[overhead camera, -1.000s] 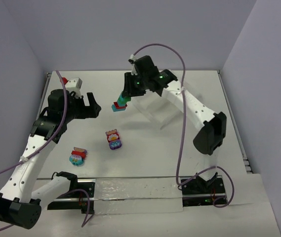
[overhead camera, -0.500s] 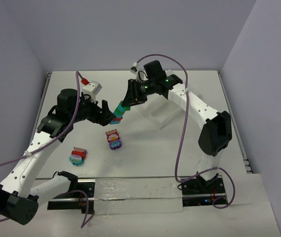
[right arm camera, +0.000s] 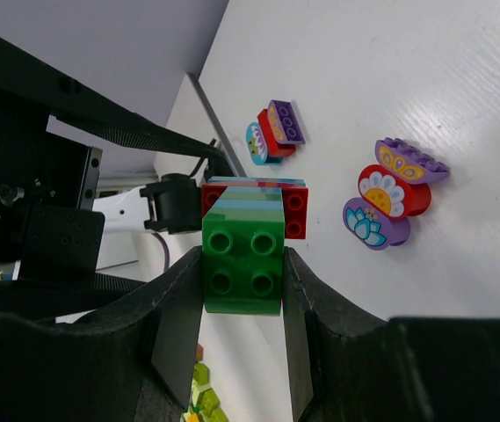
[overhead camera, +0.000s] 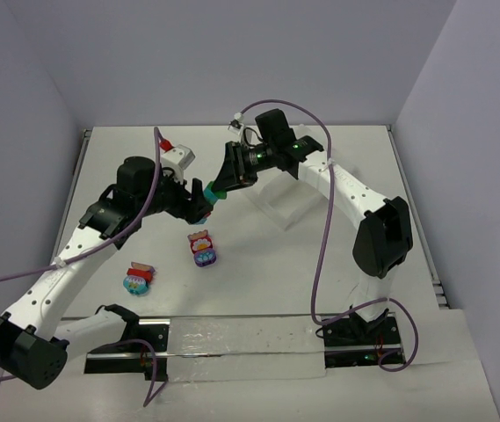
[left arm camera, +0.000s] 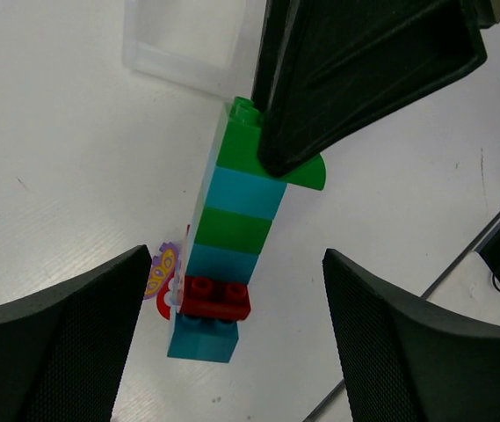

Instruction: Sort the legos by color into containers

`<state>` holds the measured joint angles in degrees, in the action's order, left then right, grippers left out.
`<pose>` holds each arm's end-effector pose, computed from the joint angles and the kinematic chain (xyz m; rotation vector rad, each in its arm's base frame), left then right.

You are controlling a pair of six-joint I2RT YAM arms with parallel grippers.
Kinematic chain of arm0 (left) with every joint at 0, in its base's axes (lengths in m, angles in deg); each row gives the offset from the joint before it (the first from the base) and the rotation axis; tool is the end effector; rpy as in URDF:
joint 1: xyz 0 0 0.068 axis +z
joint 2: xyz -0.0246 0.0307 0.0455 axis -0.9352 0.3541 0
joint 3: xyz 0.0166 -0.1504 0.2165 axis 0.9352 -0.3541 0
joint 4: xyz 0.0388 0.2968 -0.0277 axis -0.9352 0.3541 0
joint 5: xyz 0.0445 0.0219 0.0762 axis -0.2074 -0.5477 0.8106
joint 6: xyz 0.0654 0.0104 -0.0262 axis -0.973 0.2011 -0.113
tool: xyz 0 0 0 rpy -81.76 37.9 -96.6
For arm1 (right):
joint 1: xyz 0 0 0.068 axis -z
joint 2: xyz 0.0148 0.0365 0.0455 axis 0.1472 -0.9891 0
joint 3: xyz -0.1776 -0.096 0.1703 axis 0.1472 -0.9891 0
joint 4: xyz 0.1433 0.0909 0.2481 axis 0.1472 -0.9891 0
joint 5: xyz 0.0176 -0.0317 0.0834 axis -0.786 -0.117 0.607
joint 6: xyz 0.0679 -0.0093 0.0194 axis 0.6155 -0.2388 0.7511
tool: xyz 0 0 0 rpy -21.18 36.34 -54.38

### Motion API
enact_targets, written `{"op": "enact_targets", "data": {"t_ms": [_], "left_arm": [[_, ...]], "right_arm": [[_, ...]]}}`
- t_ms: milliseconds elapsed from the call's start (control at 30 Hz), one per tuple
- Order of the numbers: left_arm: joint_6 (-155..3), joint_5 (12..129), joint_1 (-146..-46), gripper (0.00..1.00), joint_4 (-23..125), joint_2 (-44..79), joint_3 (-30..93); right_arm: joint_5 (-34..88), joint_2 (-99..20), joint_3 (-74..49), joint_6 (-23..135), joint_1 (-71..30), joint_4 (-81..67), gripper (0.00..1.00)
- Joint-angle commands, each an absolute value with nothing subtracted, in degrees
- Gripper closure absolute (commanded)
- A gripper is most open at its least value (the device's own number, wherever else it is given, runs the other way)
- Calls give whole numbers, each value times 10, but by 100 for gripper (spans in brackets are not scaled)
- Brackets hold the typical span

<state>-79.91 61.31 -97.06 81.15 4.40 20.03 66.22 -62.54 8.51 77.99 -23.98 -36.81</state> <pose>0.2599 -0.1569 0.3273 0.5679 2.0600 -0.6859 0.3694 0.2857 0.3102 -0.5756 2.3356 1.4652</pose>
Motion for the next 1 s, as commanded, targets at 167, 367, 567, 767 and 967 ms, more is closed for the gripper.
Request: {"op": "enact_targets", "data": {"t_ms": [167, 367, 567, 767, 967], "left_arm": [[-800, 644, -975, 24, 730, 21, 196], [-803, 626, -976, 27, 733, 36, 201], [-800, 637, -978, 28, 731, 46, 204], [-799, 647, -981, 32, 724, 46, 203], [-797, 659, -982, 37, 716, 43, 204]], "right_arm": [[715, -601, 80, 806, -241, -310, 100], [728, -601, 77, 820, -241, -293, 100], [728, -602, 76, 831, -241, -286, 100], [729, -605, 80, 834, -243, -285, 100], [726, -606, 83, 832, -246, -289, 100]]}}
